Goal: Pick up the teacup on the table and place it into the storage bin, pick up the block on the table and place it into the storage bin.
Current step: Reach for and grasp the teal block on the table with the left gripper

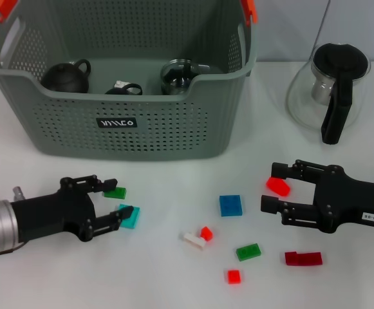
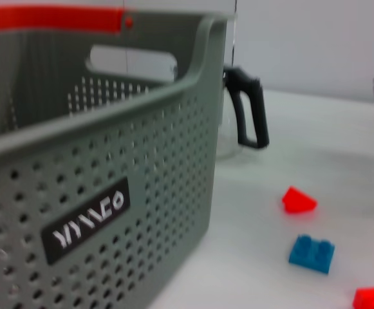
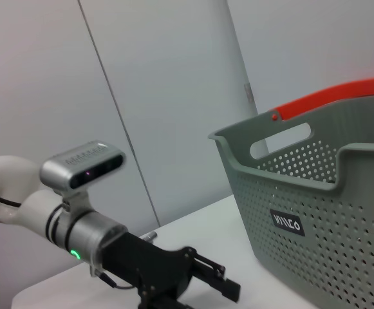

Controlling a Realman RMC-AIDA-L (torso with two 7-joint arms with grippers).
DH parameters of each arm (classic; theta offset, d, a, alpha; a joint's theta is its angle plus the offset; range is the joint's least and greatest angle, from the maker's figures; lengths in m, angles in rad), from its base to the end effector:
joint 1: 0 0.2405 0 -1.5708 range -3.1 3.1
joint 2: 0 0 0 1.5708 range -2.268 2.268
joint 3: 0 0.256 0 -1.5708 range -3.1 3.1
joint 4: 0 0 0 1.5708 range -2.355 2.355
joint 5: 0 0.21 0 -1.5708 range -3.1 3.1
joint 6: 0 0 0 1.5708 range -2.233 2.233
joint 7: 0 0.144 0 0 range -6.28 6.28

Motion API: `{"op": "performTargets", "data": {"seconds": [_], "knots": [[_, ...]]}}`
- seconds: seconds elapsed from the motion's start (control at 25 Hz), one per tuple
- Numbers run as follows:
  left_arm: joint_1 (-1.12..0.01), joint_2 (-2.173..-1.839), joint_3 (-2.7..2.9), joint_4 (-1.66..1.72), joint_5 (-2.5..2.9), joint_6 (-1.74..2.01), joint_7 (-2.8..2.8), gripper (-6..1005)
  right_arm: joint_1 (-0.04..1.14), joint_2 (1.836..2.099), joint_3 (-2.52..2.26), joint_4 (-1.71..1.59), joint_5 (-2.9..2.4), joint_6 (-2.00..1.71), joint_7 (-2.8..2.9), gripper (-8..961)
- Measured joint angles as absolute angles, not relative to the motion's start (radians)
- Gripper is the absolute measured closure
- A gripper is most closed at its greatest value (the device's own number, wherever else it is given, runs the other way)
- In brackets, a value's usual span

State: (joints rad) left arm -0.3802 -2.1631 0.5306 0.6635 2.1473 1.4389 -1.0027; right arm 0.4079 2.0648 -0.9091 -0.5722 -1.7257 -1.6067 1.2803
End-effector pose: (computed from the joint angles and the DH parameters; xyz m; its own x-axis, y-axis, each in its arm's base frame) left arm -0.3241 0.2841 -0.0231 0.8916 0.2334 0.3881 0.3858 -0.8403 -0.3809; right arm 0.2681 0.2903 -0.0171 0.7195 -0.3332 -0.6093 -0.4489 -0.8926 -0.0421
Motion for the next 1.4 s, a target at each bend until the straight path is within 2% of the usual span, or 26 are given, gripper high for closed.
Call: {"op": "performTargets", "data": {"seconds": [0.8, 1.4], "knots": [[-0.379, -2.164, 0.577, 0.646, 2.209, 1.347, -0.993, 389, 0.408, 2.065, -0.907, -0.572, -1.726, -1.606, 1.281, 133], [-0.360, -2.168, 0.576, 0.649, 2.229, 1.425, -1.002, 391, 0.408, 2.065, -0.907, -0.572, -1.726, -1.606, 1.286, 133]]}}
